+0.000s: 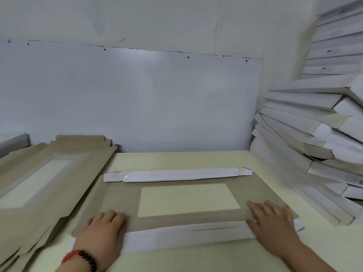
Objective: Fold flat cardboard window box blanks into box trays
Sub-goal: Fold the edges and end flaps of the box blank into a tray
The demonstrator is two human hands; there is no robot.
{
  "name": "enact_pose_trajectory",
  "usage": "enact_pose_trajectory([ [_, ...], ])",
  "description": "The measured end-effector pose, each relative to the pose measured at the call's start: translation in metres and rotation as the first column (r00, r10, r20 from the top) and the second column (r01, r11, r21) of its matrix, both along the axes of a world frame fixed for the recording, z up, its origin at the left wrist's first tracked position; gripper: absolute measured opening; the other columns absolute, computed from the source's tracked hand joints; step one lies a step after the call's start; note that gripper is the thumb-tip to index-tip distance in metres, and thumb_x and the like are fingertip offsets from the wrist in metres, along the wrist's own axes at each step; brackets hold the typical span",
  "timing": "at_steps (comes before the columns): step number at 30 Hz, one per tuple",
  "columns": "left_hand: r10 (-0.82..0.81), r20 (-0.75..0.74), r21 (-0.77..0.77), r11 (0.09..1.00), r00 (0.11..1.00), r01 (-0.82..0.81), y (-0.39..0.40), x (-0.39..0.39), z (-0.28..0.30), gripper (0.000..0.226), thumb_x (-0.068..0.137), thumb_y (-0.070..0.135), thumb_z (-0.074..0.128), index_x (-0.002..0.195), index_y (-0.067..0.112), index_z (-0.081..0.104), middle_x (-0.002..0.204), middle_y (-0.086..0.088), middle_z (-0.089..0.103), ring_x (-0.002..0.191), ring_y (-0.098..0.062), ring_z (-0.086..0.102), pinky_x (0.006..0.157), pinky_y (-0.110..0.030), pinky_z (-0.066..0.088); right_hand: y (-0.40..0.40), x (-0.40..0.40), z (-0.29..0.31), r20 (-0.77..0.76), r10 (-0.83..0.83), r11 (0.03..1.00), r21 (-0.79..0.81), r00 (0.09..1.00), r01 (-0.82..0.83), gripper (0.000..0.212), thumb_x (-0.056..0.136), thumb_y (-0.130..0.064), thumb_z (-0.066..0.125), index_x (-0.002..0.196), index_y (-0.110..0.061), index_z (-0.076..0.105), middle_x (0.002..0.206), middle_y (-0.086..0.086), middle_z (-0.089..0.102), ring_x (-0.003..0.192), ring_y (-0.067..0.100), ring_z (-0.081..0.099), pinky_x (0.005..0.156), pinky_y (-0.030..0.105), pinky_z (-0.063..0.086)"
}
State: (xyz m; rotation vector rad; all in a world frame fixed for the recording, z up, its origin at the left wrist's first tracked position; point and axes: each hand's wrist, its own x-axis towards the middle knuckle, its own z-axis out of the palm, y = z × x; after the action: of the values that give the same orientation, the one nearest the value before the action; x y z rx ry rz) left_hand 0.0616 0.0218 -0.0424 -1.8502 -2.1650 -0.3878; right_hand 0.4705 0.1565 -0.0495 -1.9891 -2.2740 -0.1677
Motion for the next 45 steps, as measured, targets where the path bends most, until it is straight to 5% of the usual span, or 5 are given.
enact_pose_trajectory([
  [10, -0.356, 0.095, 0.144, 0.929, 0.93, 0.341, -0.022, -0.023, 0.005, 0.02, 0.086, 0.036, 0.044, 0.078, 0.037, 0.062, 0.083, 0.017, 0.065, 0.08, -0.006, 0.054, 0.059, -0.027, 0.05, -0.007, 0.033, 0.0, -0.027, 0.339, 0.834, 0.471, 0.94, -0.287, 0.024, 0.066, -0.016, 0.081, 0.088, -0.024, 0.074, 0.093, -0.006, 0.071, 0.088, 0.023, 0.07, 0.083, 0.035, 0.047],
  [24, -0.447, -0.205, -0.155, 0.893, 0.871, 0.422, 0.006, 0.064, 0.015, 0.039, 0.031, 0.032, 0.084, 0.068, 0.034, 0.072, 0.059, 0.017, 0.057, 0.05, -0.004, 0.055, 0.044, -0.011, 0.041, -0.024, -0.043, 0.013, 0.104, 0.655, 0.695, 0.306, 0.748, -0.651, 0.026, 0.057, -0.045, 0.09, 0.068, -0.035, 0.068, 0.069, -0.019, 0.058, 0.062, 0.002, 0.06, 0.056, 0.015, 0.047],
  [34, -0.239, 0.066, -0.322, 0.914, 0.969, 0.247, 0.054, 0.098, 0.019, 0.025, 0.098, 0.034, 0.031, 0.104, 0.02, 0.05, 0.106, -0.007, 0.061, 0.099, -0.028, 0.056, 0.076, -0.034, 0.038, -0.038, -0.153, 0.015, 0.153, 0.581, 0.7, 0.408, 0.8, -0.586, 0.032, 0.072, -0.052, 0.056, 0.055, -0.025, 0.059, 0.051, -0.007, 0.054, 0.048, 0.01, 0.055, 0.05, 0.02, 0.045],
  [38, -0.137, 0.009, -0.25, 0.959, 0.991, 0.135, 0.063, 0.085, 0.009, 0.037, 0.1, 0.043, 0.02, 0.106, 0.026, 0.053, 0.109, 0.0, 0.059, 0.104, -0.023, 0.051, 0.084, -0.034, 0.037, -0.033, -0.158, 0.02, 0.078, 0.448, 0.826, 0.345, 0.891, -0.446, 0.035, 0.075, -0.052, 0.042, 0.068, -0.027, 0.065, 0.066, -0.007, 0.061, 0.064, 0.013, 0.061, 0.083, 0.032, 0.055],
  [45, -0.015, 0.114, -0.253, 0.966, 0.993, 0.043, 0.051, 0.039, -0.012, 0.052, 0.096, 0.053, 0.008, 0.137, 0.041, 0.038, 0.148, 0.012, 0.034, 0.139, -0.017, 0.027, 0.114, -0.034, 0.019, 0.01, -0.101, 0.008, 0.04, 0.325, 0.943, -0.087, 0.945, -0.321, 0.064, 0.092, -0.068, 0.018, 0.144, -0.035, 0.034, 0.151, -0.009, 0.034, 0.139, 0.015, 0.03, 0.116, 0.051, -0.013],
])
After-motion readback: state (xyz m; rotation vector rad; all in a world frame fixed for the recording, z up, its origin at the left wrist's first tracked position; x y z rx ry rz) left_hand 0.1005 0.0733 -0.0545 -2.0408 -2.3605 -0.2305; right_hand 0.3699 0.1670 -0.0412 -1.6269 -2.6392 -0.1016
